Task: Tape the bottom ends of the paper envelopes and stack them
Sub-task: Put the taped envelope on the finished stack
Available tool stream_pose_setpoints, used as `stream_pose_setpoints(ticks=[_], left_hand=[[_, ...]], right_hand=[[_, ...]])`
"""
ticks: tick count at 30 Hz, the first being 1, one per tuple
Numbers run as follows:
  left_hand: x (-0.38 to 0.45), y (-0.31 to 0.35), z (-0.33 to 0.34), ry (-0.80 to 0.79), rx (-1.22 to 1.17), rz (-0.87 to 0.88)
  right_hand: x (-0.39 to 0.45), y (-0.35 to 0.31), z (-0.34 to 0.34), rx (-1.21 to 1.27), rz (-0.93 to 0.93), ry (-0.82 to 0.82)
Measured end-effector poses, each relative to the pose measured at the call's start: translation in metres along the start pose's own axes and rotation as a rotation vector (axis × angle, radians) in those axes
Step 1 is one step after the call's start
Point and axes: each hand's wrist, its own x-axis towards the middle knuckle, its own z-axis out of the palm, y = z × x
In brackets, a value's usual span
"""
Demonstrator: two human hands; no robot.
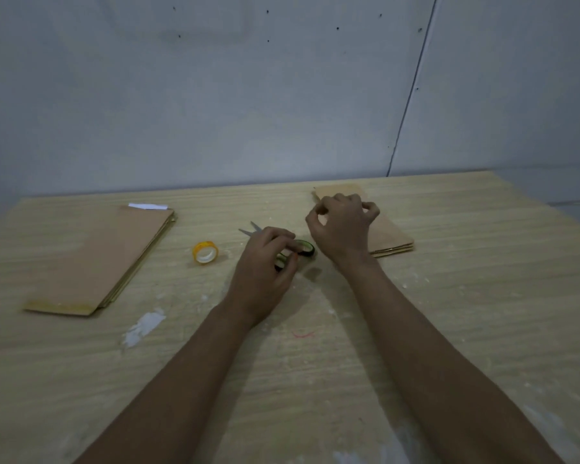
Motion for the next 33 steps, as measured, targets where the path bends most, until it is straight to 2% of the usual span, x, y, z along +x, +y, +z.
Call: stream_pose_setpoints(ticks=[3, 7, 16, 19, 22, 25, 27, 33], left_hand=[[-0.009, 0.004, -0.019, 0.066, -0.012, 0.012], [-0.022, -0.004, -0.045, 0.131, 0.011, -0.022], [-0.048, -0.042, -0.108, 0.224, 0.157, -0.162], [-0.055, -0.055, -0.131, 0.256, 0.24, -0.28], [-0.063, -0.068, -0.149, 0.287, 0.41, -0.55], [-0.072, -0.079, -0.155, 0.207, 0.532, -0.79], [-0.076, -0.084, -0.158, 0.166, 0.516, -0.895], [-0.076, -0.081, -0.159, 0.2, 0.59, -0.945]], right_hand=[[-0.014, -0.016, 0.0, 0.044, -0.176, 0.063], [-0.029, -0.037, -0.005, 0.137, -0.392, 0.052], [-0.059, -0.077, -0.012, 0.391, -0.58, -0.27], [-0.078, -0.094, -0.014, 0.451, -0.585, -0.388], [-0.096, -0.11, -0.011, 0.503, -0.644, -0.529], [-0.105, -0.115, -0.007, 0.498, -0.683, -0.626], [-0.108, -0.113, -0.004, 0.498, -0.676, -0.646], [-0.109, -0.111, -0.001, 0.533, -0.635, -0.655]])
